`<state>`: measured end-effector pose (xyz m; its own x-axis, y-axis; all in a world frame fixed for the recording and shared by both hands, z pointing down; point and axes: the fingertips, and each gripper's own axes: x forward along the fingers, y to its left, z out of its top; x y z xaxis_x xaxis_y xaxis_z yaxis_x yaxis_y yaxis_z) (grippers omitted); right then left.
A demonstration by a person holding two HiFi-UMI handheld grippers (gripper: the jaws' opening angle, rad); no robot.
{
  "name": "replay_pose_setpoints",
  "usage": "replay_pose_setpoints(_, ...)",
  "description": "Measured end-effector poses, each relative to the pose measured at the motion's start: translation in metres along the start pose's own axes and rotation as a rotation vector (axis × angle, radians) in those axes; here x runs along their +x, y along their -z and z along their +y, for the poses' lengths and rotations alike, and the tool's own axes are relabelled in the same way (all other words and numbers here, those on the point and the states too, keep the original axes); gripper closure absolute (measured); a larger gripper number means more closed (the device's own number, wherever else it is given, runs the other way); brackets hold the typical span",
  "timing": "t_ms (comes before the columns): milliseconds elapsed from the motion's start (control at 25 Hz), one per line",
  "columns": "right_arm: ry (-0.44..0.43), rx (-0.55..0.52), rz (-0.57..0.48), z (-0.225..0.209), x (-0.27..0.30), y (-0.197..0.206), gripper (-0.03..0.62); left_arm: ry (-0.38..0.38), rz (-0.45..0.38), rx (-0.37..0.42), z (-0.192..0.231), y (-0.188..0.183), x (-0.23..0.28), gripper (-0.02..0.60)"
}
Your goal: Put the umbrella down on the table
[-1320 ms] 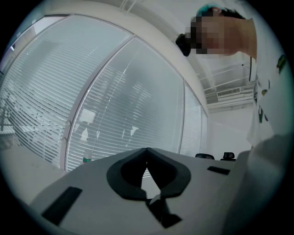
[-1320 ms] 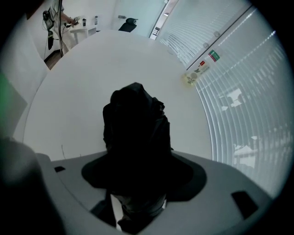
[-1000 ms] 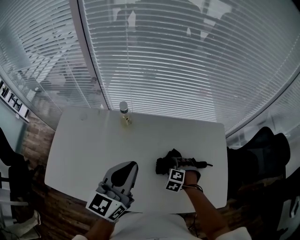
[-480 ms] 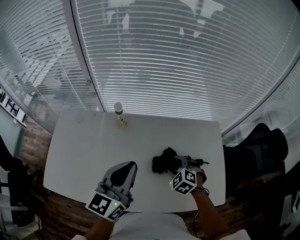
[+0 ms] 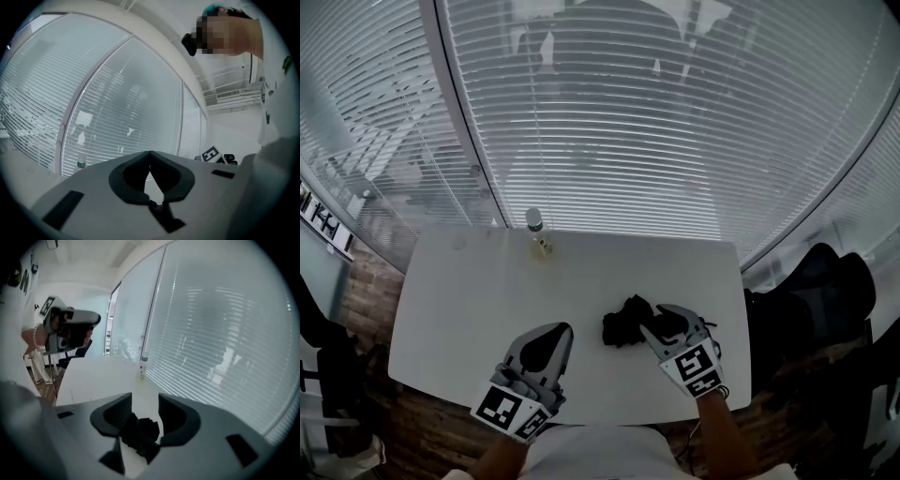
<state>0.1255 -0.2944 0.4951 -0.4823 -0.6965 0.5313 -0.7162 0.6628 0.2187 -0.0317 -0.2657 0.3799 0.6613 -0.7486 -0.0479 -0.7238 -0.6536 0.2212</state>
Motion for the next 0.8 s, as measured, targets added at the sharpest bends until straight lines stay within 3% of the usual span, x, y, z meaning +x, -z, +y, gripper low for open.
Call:
replay_pose_setpoints(360,0.018,0.157,-0.267,-0.006,-0.054,-0.067,0.452,0.007,-0.002,0.013,-0.003,-0.005,-0.001,0.569)
replay_pose_setpoints(800,0.039,0.201,-0.425,0.009,-0.099,-0.114,0.511,-0.004,-0.022,0.029,-0.002,-0.016,-0.008,0.569)
